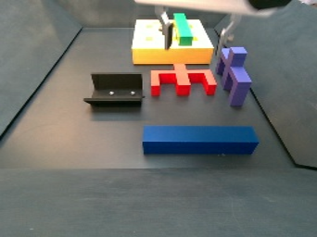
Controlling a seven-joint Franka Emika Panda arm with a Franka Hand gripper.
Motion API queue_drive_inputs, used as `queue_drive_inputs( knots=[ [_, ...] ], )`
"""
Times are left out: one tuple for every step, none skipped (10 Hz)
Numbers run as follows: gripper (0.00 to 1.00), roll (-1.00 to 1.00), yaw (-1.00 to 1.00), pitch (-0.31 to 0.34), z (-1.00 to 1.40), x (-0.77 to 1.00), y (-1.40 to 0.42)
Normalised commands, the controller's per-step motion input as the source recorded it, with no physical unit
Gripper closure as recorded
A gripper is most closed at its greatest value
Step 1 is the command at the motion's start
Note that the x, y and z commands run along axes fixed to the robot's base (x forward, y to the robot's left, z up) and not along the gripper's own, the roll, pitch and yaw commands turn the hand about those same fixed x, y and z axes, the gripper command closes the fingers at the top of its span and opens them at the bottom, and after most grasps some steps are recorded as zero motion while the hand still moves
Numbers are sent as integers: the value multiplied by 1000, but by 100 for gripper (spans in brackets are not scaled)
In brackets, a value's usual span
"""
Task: Pick up the blue object. Move up. Move to above the board. Insert the blue object.
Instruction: Pick up the blue object.
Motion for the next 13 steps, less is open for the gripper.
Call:
queue_drive_inputs(
  knots=[
    [0, 0, -963, -10, -414, 0, 89],
    [0, -3, -963, -19, -403, 0, 89],
    [0, -7, -937, -26, -391, 0, 100],
    [0, 0, -929, -21, -394, 0, 120],
    [0, 0, -886, -23, -389, 0, 163],
    [0, 0, -834, -26, -366, 0, 214],
    [0, 0, -774, 0, -191, 31, 257],
    [0, -3, -780, 0, -109, 86, 249],
    [0, -3, -837, 0, -89, 126, 189],
    [0, -4, -860, 0, -86, 137, 169],
    [0, -13, -874, 0, -89, 149, 149],
    [0, -56, -866, 0, -94, 169, 117],
    [0, -81, -800, 0, -126, 131, 149]
  ],
)
